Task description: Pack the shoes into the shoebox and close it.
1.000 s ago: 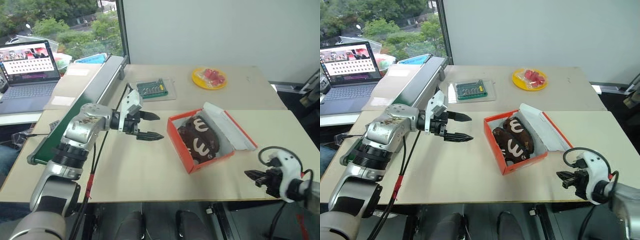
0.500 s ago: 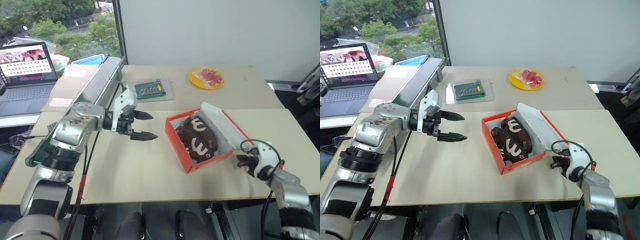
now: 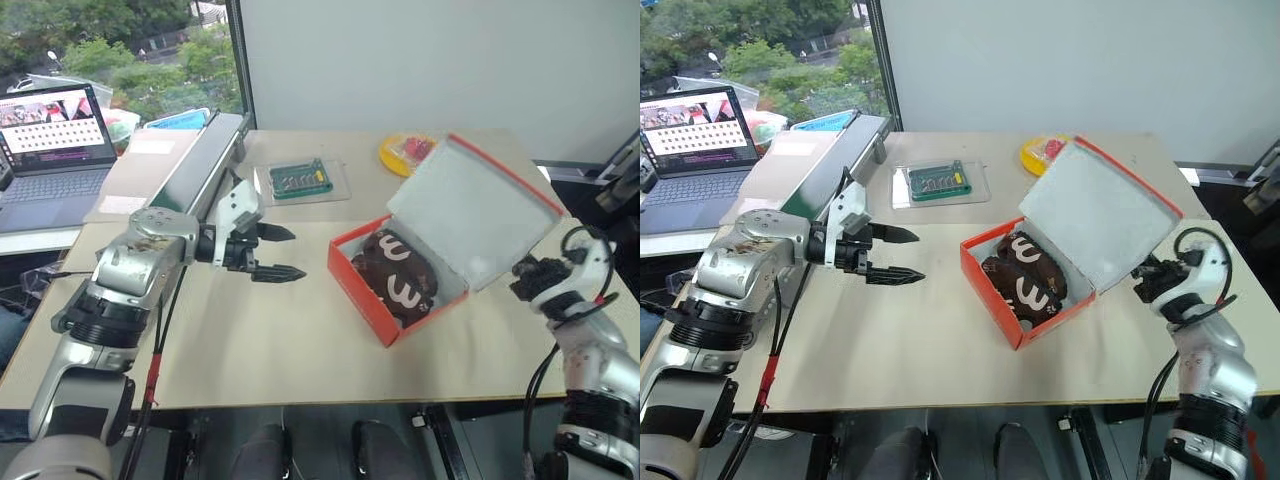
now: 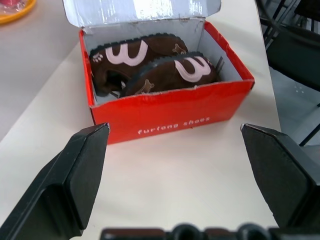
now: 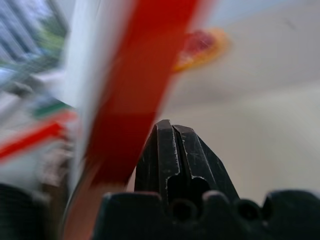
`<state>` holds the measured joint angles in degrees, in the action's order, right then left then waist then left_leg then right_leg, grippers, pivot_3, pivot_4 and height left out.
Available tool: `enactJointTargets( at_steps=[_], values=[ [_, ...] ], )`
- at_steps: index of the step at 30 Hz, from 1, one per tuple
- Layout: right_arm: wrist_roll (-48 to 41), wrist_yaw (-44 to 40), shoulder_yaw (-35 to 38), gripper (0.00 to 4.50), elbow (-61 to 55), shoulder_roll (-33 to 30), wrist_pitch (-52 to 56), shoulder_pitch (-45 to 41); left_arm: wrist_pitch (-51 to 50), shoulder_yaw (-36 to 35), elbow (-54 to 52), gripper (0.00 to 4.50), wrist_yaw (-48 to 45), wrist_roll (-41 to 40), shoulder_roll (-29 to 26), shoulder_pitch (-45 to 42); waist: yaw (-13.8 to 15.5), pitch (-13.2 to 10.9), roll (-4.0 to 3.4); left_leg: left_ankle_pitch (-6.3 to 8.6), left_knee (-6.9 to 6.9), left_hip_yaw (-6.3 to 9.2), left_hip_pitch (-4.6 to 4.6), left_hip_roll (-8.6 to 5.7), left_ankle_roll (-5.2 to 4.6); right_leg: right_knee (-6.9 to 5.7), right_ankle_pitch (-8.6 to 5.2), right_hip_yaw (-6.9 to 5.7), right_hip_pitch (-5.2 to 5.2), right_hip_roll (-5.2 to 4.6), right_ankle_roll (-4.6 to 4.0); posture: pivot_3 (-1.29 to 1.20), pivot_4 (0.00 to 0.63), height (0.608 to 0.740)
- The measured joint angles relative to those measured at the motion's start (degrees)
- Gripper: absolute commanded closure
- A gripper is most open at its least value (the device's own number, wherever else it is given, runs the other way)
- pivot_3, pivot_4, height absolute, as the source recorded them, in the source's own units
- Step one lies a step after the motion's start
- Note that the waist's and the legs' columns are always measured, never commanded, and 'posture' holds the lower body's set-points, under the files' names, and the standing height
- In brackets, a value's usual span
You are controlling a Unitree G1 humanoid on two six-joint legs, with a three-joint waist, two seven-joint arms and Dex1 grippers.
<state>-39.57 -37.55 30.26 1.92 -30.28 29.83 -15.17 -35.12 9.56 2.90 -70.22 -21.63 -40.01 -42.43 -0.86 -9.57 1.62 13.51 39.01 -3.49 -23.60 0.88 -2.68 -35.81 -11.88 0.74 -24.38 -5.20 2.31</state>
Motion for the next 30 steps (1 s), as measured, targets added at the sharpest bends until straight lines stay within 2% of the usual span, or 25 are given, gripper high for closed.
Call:
enactJointTargets(
  at_steps=[7, 13, 17, 21, 24, 30],
  values=[
    [-10.83, 0.64, -2.91, 4.45, -13.02, -2.31, 13.87, 1.82, 0.03, -0.17, -0.22, 0.0, 1.09, -0.03, 0.25, 0.02, 0.06, 0.0, 0.0, 0.0, 0.01, 0.0, 0.03, -0.01, 0.0, 0.02, 0.0, -0.01, 0.03, 0.01, 0.0, 0.0, 0.15, 0.74],
    [-12.1, 3.83, -10.46, 4.45, -14.14, -1.07, 17.82, -3.89, -0.07, -0.66, -0.86, 0.0, 1.66, -0.17, 0.38, 0.12, -0.15, 0.0, 0.01, 0.0, 0.01, -0.01, 0.04, -0.01, 0.0, -0.01, -0.01, 0.0, 0.0, 0.04, -0.01, 0.0, 0.15, 0.74],
    [-3.85, 3.87, -21.49, 4.45, -11.12, -0.59, 16.92, -4.54, -1.01, -1.8, -3.15, 0.0, 2.52, -1.05, 0.37, 2.15, 0.04, 0.0, 0.02, 0.0, 0.0, -0.01, -0.08, -0.03, 0.0, 0.02, -0.02, -0.05, -0.06, 0.02, -0.02, 0.0, 0.15, 0.74],
    [3.74, 3.34, -28.57, 4.45, -8.54, -0.48, 14.37, -4.2, -2.63, -2.23, -5.06, 0.0, 3.89, -1.39, 0.31, 4.7, 0.3, 0.01, 0.05, 0.02, 0.14, 0.01, -0.23, -0.05, -0.04, 0.01, -0.02, -0.07, -0.12, -0.01, 0.01, 0.0, 0.15, 0.74],
    [7.36, 2.57, -30.5, 4.45, -7.35, -0.84, 11.65, -4.66, -3.56, -3.5, -7.36, 0.0, 5.45, -2.97, 0.84, 6.2, 0.23, 0.02, 0.09, 0.02, 0.15, 0.02, -0.13, -0.04, -0.04, 0.01, -0.02, -0.07, -0.03, -0.02, 0.02, 0.0, 0.15, 0.74],
    [9.1, 0.96, -30.61, 4.45, -6.76, -1.75, 10.82, -5.48, -1.68, -5.74, -9.72, 0.0, 9.42, -3.15, 2.2, 7.77, 0.22, 0.02, 0.09, 0.02, 0.15, 0.03, -0.08, -0.04, -0.04, 0.0, -0.02, -0.07, 0.0, -0.01, 0.01, 0.0, 0.15, 0.74]
  ],
)
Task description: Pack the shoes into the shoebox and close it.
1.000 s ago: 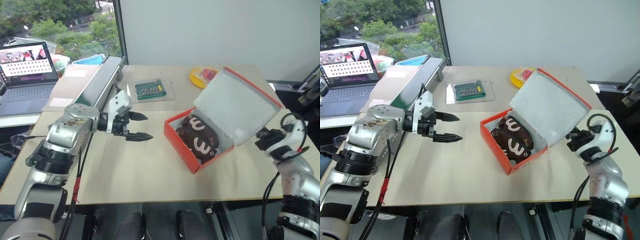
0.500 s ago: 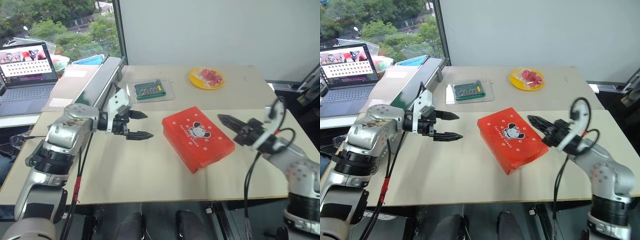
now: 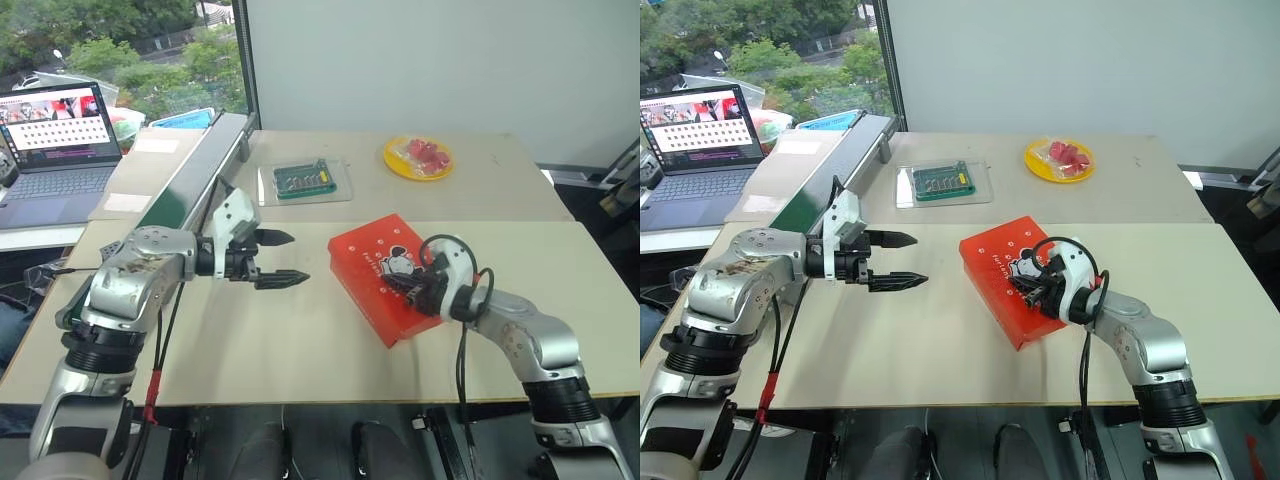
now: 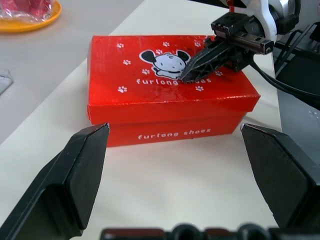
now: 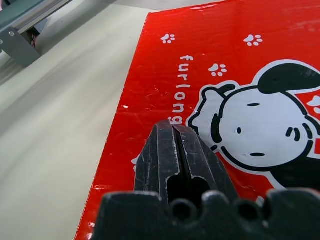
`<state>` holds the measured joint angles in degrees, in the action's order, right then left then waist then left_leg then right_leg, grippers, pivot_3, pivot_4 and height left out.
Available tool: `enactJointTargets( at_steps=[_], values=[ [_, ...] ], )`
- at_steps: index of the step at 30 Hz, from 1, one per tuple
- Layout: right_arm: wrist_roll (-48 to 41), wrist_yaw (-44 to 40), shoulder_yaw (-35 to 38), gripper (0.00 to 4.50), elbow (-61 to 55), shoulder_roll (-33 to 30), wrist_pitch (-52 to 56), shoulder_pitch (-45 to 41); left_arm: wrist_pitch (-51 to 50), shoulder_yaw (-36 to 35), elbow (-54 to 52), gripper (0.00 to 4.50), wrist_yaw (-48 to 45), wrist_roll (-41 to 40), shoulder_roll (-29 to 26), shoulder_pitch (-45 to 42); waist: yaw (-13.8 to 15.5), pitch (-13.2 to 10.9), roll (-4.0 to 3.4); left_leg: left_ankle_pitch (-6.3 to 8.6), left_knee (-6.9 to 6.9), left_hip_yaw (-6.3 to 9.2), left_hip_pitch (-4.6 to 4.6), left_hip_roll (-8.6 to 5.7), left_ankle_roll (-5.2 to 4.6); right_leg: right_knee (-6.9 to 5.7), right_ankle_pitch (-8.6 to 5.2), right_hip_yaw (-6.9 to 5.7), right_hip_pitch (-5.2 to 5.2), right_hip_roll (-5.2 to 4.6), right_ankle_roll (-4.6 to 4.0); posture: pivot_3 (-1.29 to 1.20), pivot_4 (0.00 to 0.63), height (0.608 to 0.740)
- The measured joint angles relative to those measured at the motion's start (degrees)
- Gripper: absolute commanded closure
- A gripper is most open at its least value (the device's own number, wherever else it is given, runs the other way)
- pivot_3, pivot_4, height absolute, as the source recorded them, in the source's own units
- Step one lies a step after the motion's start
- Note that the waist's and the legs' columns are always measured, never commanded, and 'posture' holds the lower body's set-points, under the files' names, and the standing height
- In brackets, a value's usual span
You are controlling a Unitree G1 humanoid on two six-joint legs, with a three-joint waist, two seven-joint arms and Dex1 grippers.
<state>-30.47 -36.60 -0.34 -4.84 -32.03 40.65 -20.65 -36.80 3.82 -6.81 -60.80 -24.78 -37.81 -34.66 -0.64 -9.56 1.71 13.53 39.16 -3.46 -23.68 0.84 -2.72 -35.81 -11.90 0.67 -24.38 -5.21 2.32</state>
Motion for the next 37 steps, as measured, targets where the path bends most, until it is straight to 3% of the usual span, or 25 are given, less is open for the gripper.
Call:
enactJointTargets(
  at_steps=[2, 5, 11, 16, 22, 29, 37],
  values=[
    [0.09, -0.45, 1.0, 4.45, 0.0, -0.76, -0.01, -0.67, 1.35, -0.43, -0.05, 0.0, 0.85, 0.09, 0.18, 0.47, 0.0, 0.0, 0.0, 0.0, 0.0, 0.0, -0.02, 0.0, 0.0, 0.01, 0.0, 0.0, -0.02, -0.01, 0.0, 0.0, 0.15, 0.74],
    [0.53, -0.41, 3.04, 3.71, -0.27, -1.99, -0.48, -1.73, 2.06, -0.53, -0.04, 0.0, 1.7, 0.08, 0.7, 0.79, 0.03, 0.0, 0.0, 0.0, -0.01, 0.0, -0.03, 0.0, 0.0, 0.01, 0.0, -0.01, -0.02, 0.0, 0.0, 0.0, 0.15, 0.74],
    [0.69, -0.7, 10.38, 1.69, -3.93, -8.06, -0.69, -1.75, 4.25, -0.53, 0.02, 0.0, 2.96, 0.23, 1.3, 2.03, 0.24, -0.01, 0.0, 0.01, -0.01, 0.0, -0.06, 0.0, -0.01, 0.04, 0.0, -0.03, -0.02, -0.01, 0.0, 0.0, 0.15, 0.74],
    [2.51, 2.06, 15.37, 0.11, -0.25, -8.9, -3.0, -0.54, 5.07, -0.52, 0.16, 0.0, 4.55, 0.34, 3.33, 2.96, 0.24, -0.01, 0.0, 0.01, -0.01, -0.03, -0.02, -0.03, -0.01, 0.04, 0.0, 0.0, 0.01, -0.04, 0.0, 0.0, 0.15, 0.74],
    [10.14, 14.67, 24.59, 0.11, 8.5, -7.29, -11.8, 3.9, 9.38, -0.7, 2.95, 0.0, 9.19, 2.72, 7.29, 8.71, 0.6, -0.01, 0.0, 0.0, -0.13, -0.04, -0.03, -0.01, 0.0, 0.06, 0.0, 0.02, -0.04, -0.01, -0.01, 0.0, 0.15, 0.74],
    [13.66, 18.58, 25.86, 0.11, 12.66, 0.45, -22.17, 13.34, 19.43, -0.07, 9.17, 0.0, 12.84, 7.91, 11.19, 17.84, -0.17, 0.03, -0.05, 0.0, -0.17, -0.14, 0.3, 0.0, 0.0, 0.01, -0.01, 0.18, 0.14, -0.03, -0.02, 0.0, 0.15, 0.74],
    [14.56, 17.88, 23.86, 0.11, 14.76, 6.77, -29.96, 16.21, 26.16, 0.52, 11.79, 0.0, 15.19, 10.92, 14.29, 21.08, -0.3, 0.09, -0.15, 0.01, -0.23, -0.14, 0.39, 0.03, 0.0, 0.02, -0.02, 0.19, 0.18, -0.03, -0.04, 0.0, 0.15, 0.74]
  ],
)
